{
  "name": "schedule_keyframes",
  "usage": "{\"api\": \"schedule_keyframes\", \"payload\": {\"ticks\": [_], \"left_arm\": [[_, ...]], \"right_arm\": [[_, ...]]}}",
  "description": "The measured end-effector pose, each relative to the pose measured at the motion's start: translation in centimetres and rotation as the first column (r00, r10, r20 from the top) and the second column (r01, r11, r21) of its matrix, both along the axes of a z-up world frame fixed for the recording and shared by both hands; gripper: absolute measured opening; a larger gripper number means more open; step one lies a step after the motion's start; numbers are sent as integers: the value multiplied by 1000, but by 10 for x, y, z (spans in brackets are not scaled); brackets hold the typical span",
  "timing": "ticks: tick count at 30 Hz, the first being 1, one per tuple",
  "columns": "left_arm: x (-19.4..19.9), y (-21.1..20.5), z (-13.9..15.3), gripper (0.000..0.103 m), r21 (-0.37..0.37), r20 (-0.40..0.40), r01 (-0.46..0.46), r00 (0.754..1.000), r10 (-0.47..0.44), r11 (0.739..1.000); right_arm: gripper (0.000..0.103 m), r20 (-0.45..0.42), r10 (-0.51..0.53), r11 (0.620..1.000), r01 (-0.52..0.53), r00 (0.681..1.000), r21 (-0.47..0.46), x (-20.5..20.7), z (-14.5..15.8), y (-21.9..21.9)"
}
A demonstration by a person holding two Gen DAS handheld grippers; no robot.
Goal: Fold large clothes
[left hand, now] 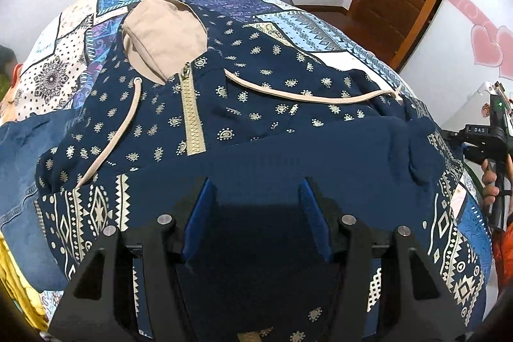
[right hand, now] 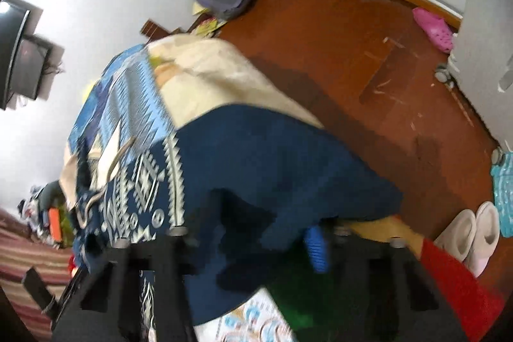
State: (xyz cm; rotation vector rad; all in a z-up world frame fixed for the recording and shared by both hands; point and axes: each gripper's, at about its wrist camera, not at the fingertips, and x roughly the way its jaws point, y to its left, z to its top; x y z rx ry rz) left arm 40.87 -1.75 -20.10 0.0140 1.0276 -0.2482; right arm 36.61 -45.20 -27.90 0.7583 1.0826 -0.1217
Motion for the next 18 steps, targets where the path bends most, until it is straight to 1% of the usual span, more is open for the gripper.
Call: {"api": "schedule_keyframes", "payload": {"ticks": [1, 2, 5, 8, 9, 12, 14, 17, 18], "left_arm": [[-1, 2, 2, 57, 1, 3, -2, 1000, 2, 1000], [-3, 4, 4, 57, 0, 7, -5, 1000, 5, 1000], [-10, 12, 14, 57, -13, 18, -15, 1000, 15, 1000], [-20, 22, 28, 57, -18, 45, -33, 998, 34, 999], [-26, 27, 34, 57, -25, 55, -42, 998, 43, 999], [-36, 38, 46, 57, -38, 72, -55, 996, 58, 998], [-45, 46, 55, 57, -41, 92, -64, 993, 68, 997], [-56, 57, 66, 57, -49, 118, -77, 990, 83, 996], [-62, 62, 71, 57, -56, 129, -81, 988, 88, 995]], "right_arm": [[12, 9, -12, 1000, 12, 1000, -18, 1, 4, -1], [9, 20, -18, 999, 18, 1000, -28, 1, 8, -1], [7, 81, -15, 997, 21, 997, -77, -2, 33, 4], [7, 172, 15, 990, 10, 985, -143, -9, 75, 17], [7, 214, 35, 986, 1, 976, -168, -12, 95, 25], [7, 306, 95, 978, -32, 947, -204, -19, 142, 49], [6, 363, 149, 973, -71, 920, -218, -22, 172, 72], [6, 425, 243, 959, -149, 872, -243, -22, 212, 116], [6, 435, 263, 955, -167, 861, -246, -21, 219, 127]]}}
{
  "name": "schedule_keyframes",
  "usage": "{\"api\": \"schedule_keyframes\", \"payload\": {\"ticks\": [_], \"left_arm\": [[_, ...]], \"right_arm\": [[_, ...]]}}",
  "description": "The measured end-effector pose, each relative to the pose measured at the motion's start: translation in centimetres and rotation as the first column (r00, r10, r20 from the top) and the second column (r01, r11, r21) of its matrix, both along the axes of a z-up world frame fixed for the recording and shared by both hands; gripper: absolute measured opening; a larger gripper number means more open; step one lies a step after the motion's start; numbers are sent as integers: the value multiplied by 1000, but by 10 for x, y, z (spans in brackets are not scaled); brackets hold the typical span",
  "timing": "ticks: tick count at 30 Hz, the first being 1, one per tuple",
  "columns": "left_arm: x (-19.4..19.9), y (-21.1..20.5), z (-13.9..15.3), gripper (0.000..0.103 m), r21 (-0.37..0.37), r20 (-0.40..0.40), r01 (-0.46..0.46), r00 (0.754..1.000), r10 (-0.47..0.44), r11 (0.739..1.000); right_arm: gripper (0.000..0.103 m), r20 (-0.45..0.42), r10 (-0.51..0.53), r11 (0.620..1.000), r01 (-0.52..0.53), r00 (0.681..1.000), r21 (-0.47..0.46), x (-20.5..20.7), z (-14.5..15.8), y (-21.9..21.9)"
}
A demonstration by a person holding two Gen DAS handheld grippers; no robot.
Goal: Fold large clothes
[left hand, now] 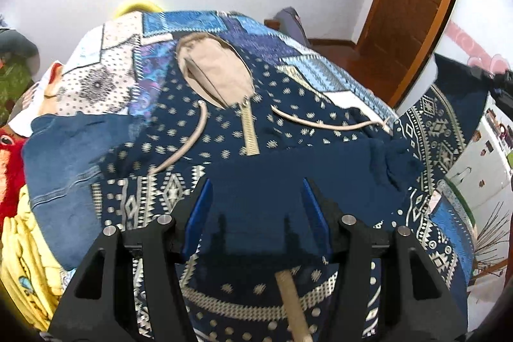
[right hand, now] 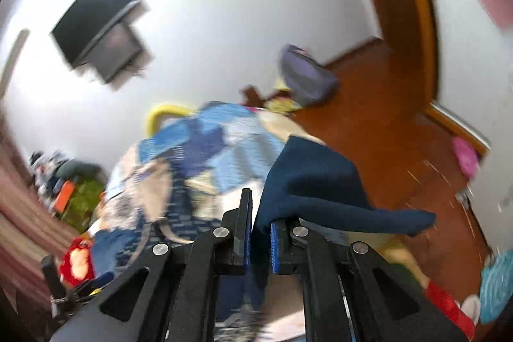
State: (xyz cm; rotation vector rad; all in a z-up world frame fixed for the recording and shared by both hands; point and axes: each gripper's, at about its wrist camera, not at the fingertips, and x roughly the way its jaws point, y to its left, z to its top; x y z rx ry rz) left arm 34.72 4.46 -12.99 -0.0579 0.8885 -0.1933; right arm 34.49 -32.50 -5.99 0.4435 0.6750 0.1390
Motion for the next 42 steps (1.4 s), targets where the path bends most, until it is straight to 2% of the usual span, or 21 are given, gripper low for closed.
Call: {"api": "schedule_keyframes", "payload": {"ticks": [3, 6, 9, 14, 17, 20, 21, 25, 29, 30, 32, 37, 40, 42], "left_arm": [[-13, 14, 11, 57, -12, 24, -17, 1000, 17, 1000], [-28, 31, 18, 57, -23, 41, -39, 998, 40, 999], [-43, 50, 22, 57, -36, 48, -69, 996, 71, 997], [-61, 76, 15, 57, -41, 22, -107, 994, 108, 993], [-69, 85, 6, 57, -37, -7, -118, 993, 118, 992], [-71, 86, -5, 57, -19, -31, -117, 993, 116, 993], [-71, 83, -9, 57, -12, -41, -113, 993, 112, 994], [-69, 68, -17, 57, 4, -70, -79, 994, 80, 997], [-63, 35, -13, 57, 29, -67, -9, 998, 11, 1000], [-60, 23, -10, 57, 44, -59, 15, 998, -12, 999], [-52, -2, -2, 57, 67, -45, 64, 997, -61, 996], [-24, -65, 11, 57, 92, -32, 174, 985, -172, 981], [-1, -113, 11, 57, 81, -53, 262, 965, -258, 962], [13, -144, 6, 57, 88, -70, 314, 949, -309, 945]], "right_arm": [[7, 19, 93, 996, -93, 995, -13, 7, 17, 52], [7, -3, 169, 985, -169, 986, -46, 19, 14, 108], [7, -90, 229, 971, -234, 969, -51, 34, -18, 160], [7, -295, 274, 954, -297, 915, -37, 46, -102, 218], [7, -405, 269, 945, -320, 874, -63, 35, -144, 231], [7, -442, 272, 940, -334, 855, -68, 17, -165, 226], [7, -434, 284, 937, -344, 855, -66, 11, -164, 224], [7, -465, 333, 913, -403, 820, -57, -11, -160, 214], [7, -457, 406, 869, -489, 791, -74, -36, -143, 204], [7, -444, 414, 865, -495, 794, -79, -42, -139, 199], [7, -399, 409, 869, -484, 821, -104, -52, -124, 180], [7, -273, 283, 899, -354, 920, -260, -69, -86, 116], [7, -219, 189, 904, -257, 957, -342, -74, -72, 75], [7, -197, 132, 906, -199, 972, -374, -76, -67, 50]]}}
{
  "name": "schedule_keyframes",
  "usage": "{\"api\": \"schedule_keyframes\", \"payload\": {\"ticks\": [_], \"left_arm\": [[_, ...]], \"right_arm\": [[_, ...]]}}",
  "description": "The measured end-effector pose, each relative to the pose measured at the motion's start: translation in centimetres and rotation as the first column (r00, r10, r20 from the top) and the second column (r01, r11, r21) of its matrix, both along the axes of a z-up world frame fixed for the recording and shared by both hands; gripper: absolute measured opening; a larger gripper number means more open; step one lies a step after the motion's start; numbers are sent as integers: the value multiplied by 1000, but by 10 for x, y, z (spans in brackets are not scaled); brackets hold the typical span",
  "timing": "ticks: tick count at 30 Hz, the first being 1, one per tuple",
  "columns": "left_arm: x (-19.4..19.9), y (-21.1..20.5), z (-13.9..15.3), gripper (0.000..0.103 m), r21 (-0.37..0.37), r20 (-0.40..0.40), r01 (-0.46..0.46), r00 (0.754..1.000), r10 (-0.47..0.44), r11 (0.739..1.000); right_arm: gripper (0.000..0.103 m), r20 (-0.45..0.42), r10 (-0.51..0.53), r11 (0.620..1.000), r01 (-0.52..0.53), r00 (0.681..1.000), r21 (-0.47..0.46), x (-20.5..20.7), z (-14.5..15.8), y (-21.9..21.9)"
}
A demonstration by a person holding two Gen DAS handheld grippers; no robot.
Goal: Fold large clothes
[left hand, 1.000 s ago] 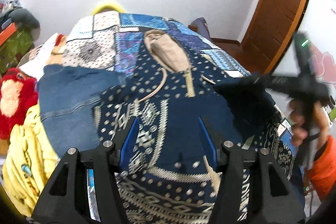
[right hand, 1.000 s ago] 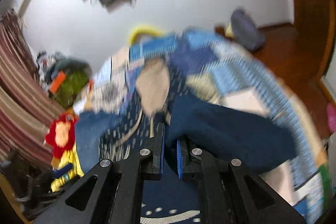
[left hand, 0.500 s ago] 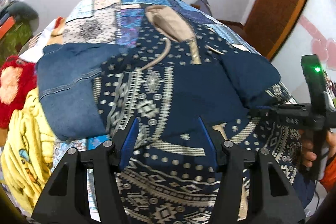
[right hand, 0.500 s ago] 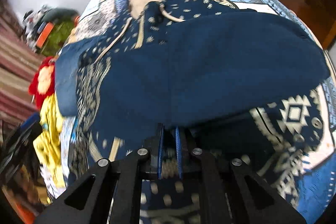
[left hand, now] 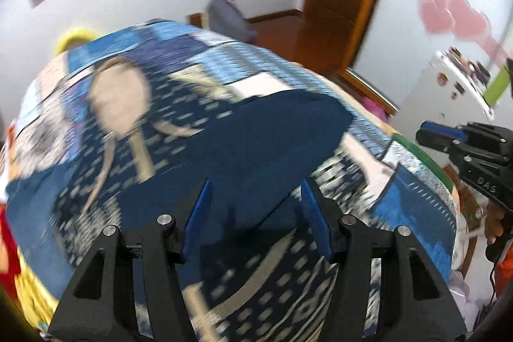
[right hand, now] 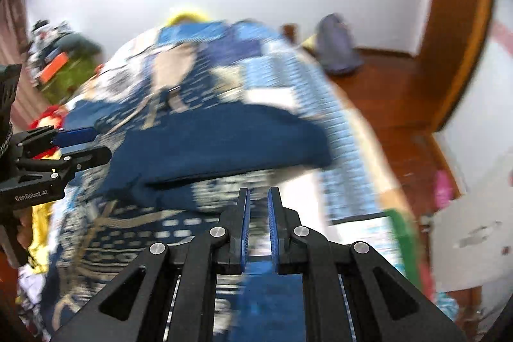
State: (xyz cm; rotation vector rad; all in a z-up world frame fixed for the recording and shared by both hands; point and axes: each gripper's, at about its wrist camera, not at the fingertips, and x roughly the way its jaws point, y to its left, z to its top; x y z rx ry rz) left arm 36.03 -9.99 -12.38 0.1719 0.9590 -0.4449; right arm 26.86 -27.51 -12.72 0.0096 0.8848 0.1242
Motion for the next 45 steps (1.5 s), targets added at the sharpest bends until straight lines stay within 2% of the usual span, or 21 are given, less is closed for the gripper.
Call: {"api": "schedule_keyframes", "payload": {"ticks": [3, 6, 8, 10, 13, 15, 16, 18, 19, 21, 24, 26, 30, 33, 37, 40, 43, 45], "left_arm": [[18, -46, -17, 57, 29, -44, 71, 997, -69, 997], [34, -94, -41, 57, 51, -110, 151, 983, -145, 987], [38, -115, -54, 57, 71, -125, 191, 975, -182, 979], [42, -136, -67, 57, 134, -113, 217, 973, -203, 967], [48, -156, -81, 54, 266, -37, 212, 977, -210, 940], [54, -158, -86, 41, 306, 8, 184, 981, -196, 934], [58, -157, -87, 27, 312, 10, 174, 982, -187, 934], [63, -153, -84, 14, 301, 17, 159, 985, -172, 940], [65, -149, -79, 10, 280, 21, 152, 986, -165, 948], [66, -133, -59, 9, 196, 34, 130, 990, -139, 972], [61, -105, -18, 9, 94, 103, 84, 990, -94, 992], [57, -84, 6, 9, 47, 143, 56, 988, -62, 997], [45, -11, 52, 9, -36, 212, -28, 977, 36, 999], [39, 40, 66, 9, -52, 249, -96, 963, 106, 994], [30, 105, 68, 8, -52, 268, -191, 943, 198, 980], [22, 150, 56, 8, -89, 226, -250, 938, 264, 964], [18, 188, 33, 8, -114, 170, -300, 933, 316, 947], [13, 211, 10, 8, -152, 103, -323, 935, 340, 934]], "right_arm": [[7, 9, -79, 997, 79, 997, 3, -3, 0, -37], [7, -19, -148, 988, 149, 989, 47, -4, -8, -71], [7, -51, -196, 977, 200, 979, 75, -3, -20, -92], [7, -80, -219, 970, 226, 972, 92, -4, -30, -102], [7, -126, -240, 960, 254, 963, 116, -6, -48, -114], [7, -147, -239, 957, 258, 960, 129, -7, -55, -115], [7, -155, -236, 957, 258, 959, 134, -6, -58, -114], [7, -158, -231, 959, 253, 960, 130, -6, -61, -111], [7, -158, -226, 961, 247, 961, 127, -4, -62, -109], [7, -154, -218, 963, 238, 964, 128, -2, -61, -105], [7, -142, -199, 966, 219, 970, 138, 2, -57, -96], [7, -134, -183, 969, 202, 974, 140, 7, -54, -88], [7, -124, -145, 976, 162, 982, 148, 16, -48, -68], [7, -112, -110, 982, 125, 988, 139, 24, -43, -49], [7, -88, -59, 991, 69, 994, 113, 35, -34, -19], [7, -80, -17, 995, 25, 997, 96, 47, -30, 7], [7, -82, 31, 996, -25, 996, 82, 61, -29, 33], [7, -87, 60, 996, -54, 994, 69, 70, -31, 49]]}}
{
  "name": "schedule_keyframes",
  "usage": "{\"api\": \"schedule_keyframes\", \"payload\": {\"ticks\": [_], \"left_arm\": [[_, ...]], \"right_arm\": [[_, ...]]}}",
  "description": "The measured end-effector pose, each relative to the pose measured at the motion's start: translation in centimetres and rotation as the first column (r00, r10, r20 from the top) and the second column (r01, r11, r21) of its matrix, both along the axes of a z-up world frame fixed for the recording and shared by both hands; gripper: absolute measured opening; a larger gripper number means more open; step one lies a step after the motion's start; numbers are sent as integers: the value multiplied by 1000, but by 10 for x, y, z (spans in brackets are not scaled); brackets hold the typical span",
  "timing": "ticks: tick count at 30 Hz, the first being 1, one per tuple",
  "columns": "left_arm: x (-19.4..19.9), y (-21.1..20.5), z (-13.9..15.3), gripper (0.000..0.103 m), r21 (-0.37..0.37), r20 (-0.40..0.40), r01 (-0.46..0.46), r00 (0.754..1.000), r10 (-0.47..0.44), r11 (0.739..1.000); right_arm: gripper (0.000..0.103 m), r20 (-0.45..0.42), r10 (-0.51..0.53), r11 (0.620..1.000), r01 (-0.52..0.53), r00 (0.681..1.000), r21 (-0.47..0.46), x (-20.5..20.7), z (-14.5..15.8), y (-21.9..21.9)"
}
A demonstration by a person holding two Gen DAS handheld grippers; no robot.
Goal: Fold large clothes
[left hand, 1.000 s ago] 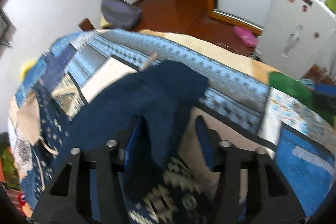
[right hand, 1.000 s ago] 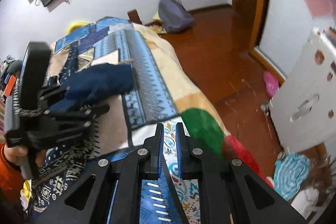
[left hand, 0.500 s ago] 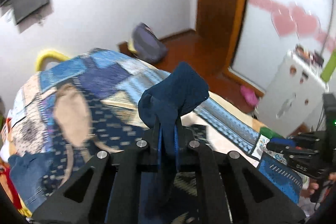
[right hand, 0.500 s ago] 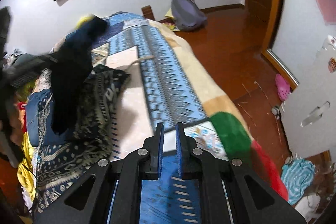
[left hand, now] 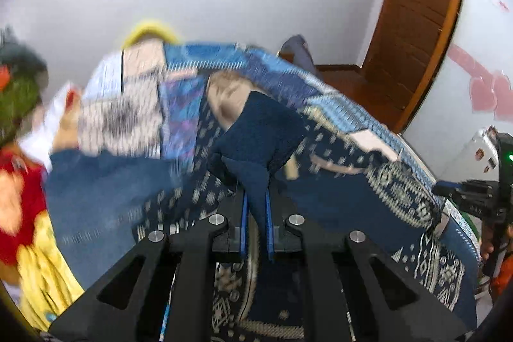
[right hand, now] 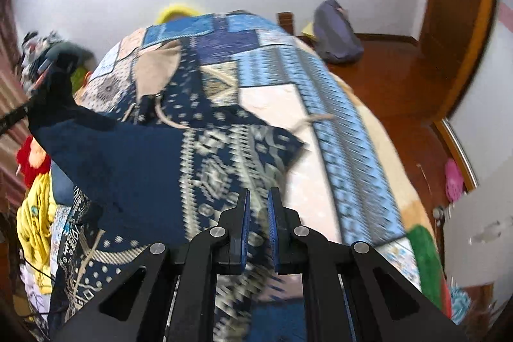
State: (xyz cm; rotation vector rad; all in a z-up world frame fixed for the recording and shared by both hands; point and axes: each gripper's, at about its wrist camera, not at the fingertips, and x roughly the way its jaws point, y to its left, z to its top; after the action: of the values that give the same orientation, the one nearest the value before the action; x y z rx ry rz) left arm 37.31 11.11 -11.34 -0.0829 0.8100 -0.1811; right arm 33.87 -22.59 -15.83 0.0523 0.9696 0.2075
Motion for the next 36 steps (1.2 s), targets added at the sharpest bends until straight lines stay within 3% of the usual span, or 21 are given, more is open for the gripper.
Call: {"api": "schedule_keyframes", "payload": {"ticks": [5, 10, 19, 23, 27, 32, 36], "left_arm": [[-12, 30, -49, 8, -49, -92, -48, 995, 43, 998], [-30, 56, -89, 8, -112, -168, -106, 982, 86, 988], [-60, 78, -135, 9, -215, -268, -212, 951, 151, 953], [-72, 71, -127, 9, -175, -245, -220, 954, 174, 960], [-85, 69, -115, 9, -144, -202, -220, 961, 189, 965], [-82, 69, -131, 12, -117, -274, -214, 945, 176, 970], [-81, 73, -144, 12, 38, -300, -260, 918, 259, 965]], "right_arm": [[7, -80, 104, 994, -107, 991, -29, 22, -21, 41], [7, -166, 195, 967, -218, 967, -133, 35, -57, 72], [7, -102, 278, 896, -296, 955, -332, 26, -61, 77], [7, -67, 284, 860, -284, 957, -423, 17, -62, 73], [7, -38, 255, 857, -244, 966, -454, 11, -61, 65], [8, -17, 200, 893, -189, 980, -409, 12, -62, 41], [10, -17, 166, 921, -161, 986, -355, 13, -61, 27]]}}
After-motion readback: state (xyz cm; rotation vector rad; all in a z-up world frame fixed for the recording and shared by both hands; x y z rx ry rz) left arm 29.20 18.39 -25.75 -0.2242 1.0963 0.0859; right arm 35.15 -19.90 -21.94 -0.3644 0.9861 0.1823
